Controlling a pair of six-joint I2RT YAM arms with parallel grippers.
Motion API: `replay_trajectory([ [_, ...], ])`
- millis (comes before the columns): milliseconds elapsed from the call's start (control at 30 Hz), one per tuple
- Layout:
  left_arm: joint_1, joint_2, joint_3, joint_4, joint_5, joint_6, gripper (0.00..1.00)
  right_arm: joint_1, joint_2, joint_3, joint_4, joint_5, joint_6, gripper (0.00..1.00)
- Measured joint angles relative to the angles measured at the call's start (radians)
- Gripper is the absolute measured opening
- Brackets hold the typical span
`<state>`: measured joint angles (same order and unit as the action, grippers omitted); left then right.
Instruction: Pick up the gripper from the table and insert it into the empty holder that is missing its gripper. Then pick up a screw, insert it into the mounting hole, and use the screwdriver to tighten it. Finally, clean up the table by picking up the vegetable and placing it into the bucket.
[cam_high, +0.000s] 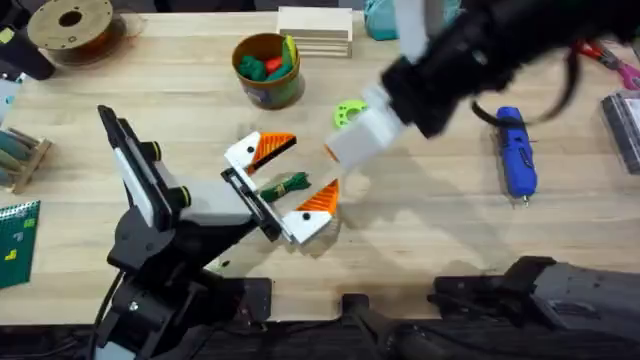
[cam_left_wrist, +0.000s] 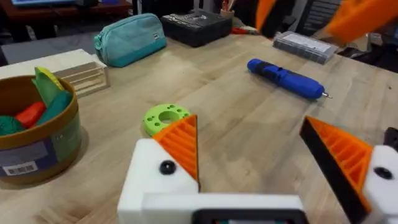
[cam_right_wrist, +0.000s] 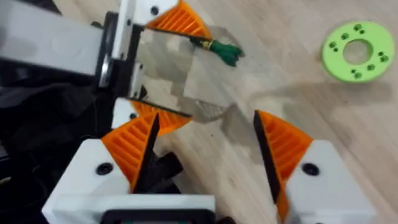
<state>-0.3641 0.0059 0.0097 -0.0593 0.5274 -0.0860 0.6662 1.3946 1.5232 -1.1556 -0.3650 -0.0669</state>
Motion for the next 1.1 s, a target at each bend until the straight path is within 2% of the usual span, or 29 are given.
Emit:
replay_trajectory([
  [100, 0.0, 0.0, 0.0, 0.0, 0.0, 0.0, 0.987, 0.0, -0.068, -0.064, 0.027, -0.041, 0.005, 0.907],
  [333, 0.0, 0.0, 0.0, 0.0, -0.001, 0.0, 0.987, 0.0, -0.136, -0.128, 0.035, -0.116, 0.007, 0.908],
  [500, 0.0, 0.0, 0.0, 0.0, -0.001, 0.0, 0.987, -0.002, -0.189, -0.142, 0.018, -0.172, 0.007, 0.91],
  [767, 0.0, 0.0, 0.0, 0.003, 0.0, 0.0, 0.988, -0.053, -0.299, -0.144, -0.024, -0.188, 0.006, 0.91],
  [800, 0.0, 0.0, 0.0, 0.003, 0.0, 0.001, 0.965, -0.057, -0.311, -0.148, -0.025, -0.19, 0.006, 0.91],
  [900, 0.0, 0.0, 0.0, 0.003, -0.001, 0.002, 0.871, -0.059, -0.342, -0.171, -0.026, -0.194, 0.003, 0.91],
  [933, 0.0, 0.0, 0.0, 0.003, -0.001, 0.003, 0.801, -0.059, -0.35, -0.181, -0.026, -0.196, 0.003, 0.91],
  [1000, 0.0, 0.0, 0.0, 0.003, -0.001, 0.003, 0.57, -0.059, -0.357, -0.199, -0.028, -0.198, 0.002, 0.91],
  [1100, 0.0, 0.0, 0.0, 0.006, 0.0, 0.003, 0.096, -0.059, -0.358, -0.21, -0.028, -0.199, 0.002, 0.91],
])
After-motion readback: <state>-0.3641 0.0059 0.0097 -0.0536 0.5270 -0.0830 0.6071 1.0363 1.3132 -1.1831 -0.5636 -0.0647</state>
